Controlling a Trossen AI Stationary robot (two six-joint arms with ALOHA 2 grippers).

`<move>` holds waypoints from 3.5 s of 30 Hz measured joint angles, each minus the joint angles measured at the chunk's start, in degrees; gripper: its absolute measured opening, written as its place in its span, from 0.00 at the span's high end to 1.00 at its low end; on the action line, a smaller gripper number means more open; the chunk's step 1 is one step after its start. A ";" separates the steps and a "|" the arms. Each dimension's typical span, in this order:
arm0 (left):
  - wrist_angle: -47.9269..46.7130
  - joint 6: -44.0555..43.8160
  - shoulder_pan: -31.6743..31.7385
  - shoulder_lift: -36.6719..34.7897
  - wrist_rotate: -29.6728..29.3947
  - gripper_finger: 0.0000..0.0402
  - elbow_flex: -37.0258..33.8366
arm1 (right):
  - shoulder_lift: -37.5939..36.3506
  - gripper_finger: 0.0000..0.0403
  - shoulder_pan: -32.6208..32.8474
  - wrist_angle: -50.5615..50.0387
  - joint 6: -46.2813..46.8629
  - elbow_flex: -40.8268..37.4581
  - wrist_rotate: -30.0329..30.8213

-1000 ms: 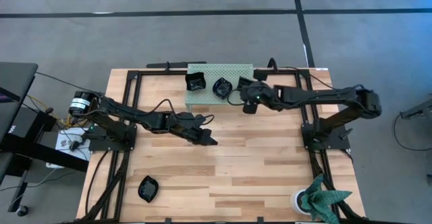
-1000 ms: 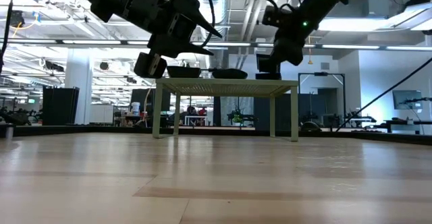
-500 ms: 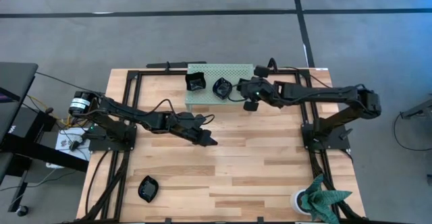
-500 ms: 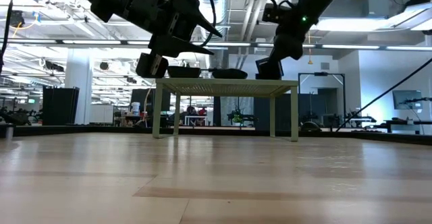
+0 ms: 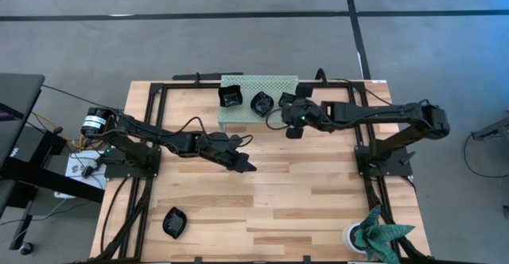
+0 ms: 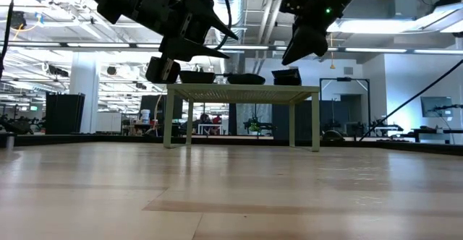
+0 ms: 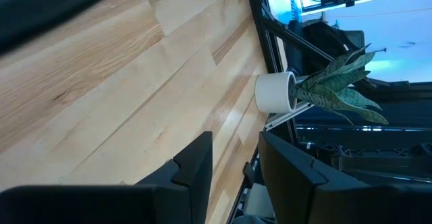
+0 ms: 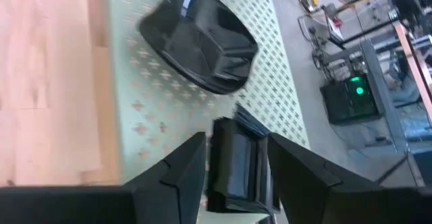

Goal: Pick & Place Mini shaped plates
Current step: Stack the square plate on the square plate on the shelf, then stack the leaf-shaped plate on the leaf-shaped plate on the shelf

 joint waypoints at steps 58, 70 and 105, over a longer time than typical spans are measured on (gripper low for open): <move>2.23 1.41 -0.64 0.00 0.19 0.70 0.02 | 0.11 0.71 -2.94 -3.21 2.07 -0.04 -3.21; -5.28 3.84 -7.20 -0.02 10.27 0.70 0.11 | 0.11 0.71 12.91 -1.86 5.75 -0.04 -9.49; -43.77 -43.96 -32.45 -5.40 0.04 0.82 0.07 | 4.24 0.71 11.89 5.03 5.53 -3.23 -10.97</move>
